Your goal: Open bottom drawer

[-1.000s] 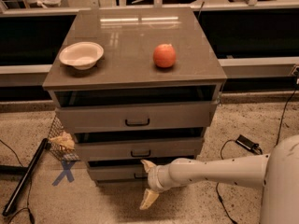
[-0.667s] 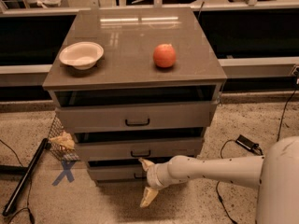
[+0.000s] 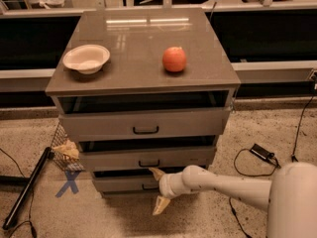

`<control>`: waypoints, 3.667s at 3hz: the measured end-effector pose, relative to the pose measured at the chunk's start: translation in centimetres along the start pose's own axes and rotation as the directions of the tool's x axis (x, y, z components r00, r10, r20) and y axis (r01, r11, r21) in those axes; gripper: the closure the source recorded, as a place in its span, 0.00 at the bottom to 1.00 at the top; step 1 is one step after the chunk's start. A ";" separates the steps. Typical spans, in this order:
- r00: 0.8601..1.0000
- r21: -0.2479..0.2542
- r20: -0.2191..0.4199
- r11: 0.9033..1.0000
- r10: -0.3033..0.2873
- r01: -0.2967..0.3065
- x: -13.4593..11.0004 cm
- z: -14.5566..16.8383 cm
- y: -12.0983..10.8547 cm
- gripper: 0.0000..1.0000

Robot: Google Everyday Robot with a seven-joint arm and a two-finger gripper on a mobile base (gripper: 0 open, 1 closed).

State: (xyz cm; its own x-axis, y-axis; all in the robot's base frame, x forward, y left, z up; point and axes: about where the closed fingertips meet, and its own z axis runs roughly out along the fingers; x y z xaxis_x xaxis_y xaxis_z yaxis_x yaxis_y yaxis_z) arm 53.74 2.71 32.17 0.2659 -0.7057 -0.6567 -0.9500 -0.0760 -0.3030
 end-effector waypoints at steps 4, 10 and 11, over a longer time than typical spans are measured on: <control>0.997 0.046 0.080 0.999 -0.015 0.011 7.8 -0.3 1.4 0.00; 1.000 0.161 -0.001 0.987 -0.013 0.013 15.2 2.9 -4.7 0.00; 0.994 0.084 -0.092 0.994 -0.060 0.068 15.0 3.5 -4.7 0.00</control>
Offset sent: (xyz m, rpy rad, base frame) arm 0.0056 -0.1027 -0.0475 0.2553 -0.0204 -0.0629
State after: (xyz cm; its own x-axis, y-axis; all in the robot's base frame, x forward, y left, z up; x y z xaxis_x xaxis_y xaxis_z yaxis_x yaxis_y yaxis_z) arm 62.73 -5.01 21.30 0.3062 -0.7617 -0.5710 -0.9125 -0.0640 -0.4040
